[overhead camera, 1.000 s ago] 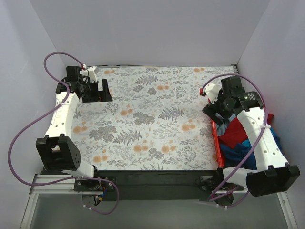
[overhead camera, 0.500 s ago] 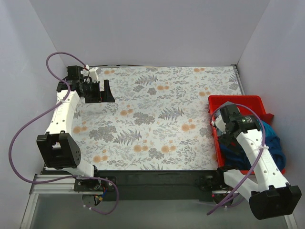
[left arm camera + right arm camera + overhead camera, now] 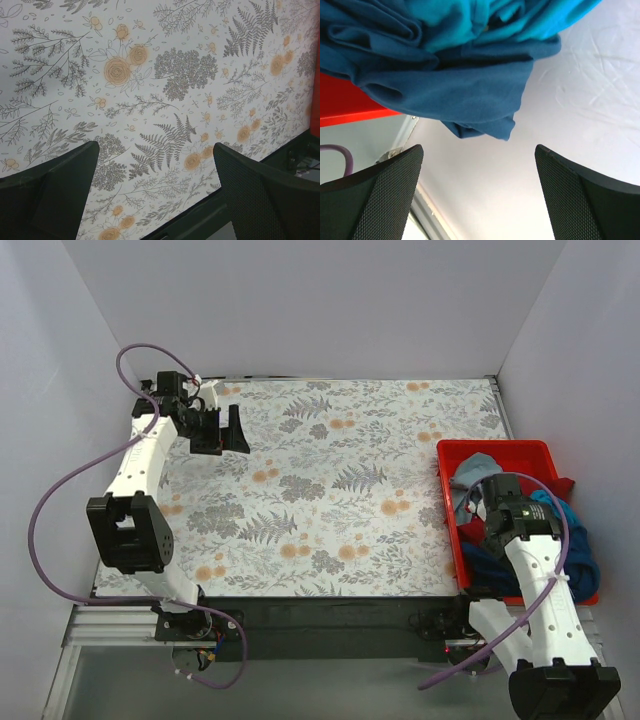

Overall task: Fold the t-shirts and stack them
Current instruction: Grab the tshirt from the pile

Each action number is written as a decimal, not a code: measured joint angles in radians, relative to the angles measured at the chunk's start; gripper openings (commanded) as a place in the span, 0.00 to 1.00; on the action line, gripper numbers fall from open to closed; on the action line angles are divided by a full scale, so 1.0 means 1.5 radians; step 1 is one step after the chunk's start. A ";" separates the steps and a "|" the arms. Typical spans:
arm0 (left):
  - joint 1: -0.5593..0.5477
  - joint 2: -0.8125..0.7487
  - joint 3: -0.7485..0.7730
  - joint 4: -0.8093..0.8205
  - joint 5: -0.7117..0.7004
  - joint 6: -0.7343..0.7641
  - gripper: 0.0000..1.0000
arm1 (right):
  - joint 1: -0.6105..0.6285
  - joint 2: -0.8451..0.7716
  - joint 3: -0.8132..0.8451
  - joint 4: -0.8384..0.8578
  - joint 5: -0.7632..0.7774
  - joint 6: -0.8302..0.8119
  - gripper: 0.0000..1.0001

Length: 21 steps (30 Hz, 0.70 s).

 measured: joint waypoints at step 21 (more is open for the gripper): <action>-0.067 0.049 0.052 -0.029 -0.003 -0.001 0.98 | -0.113 0.027 -0.066 0.078 -0.009 -0.052 0.98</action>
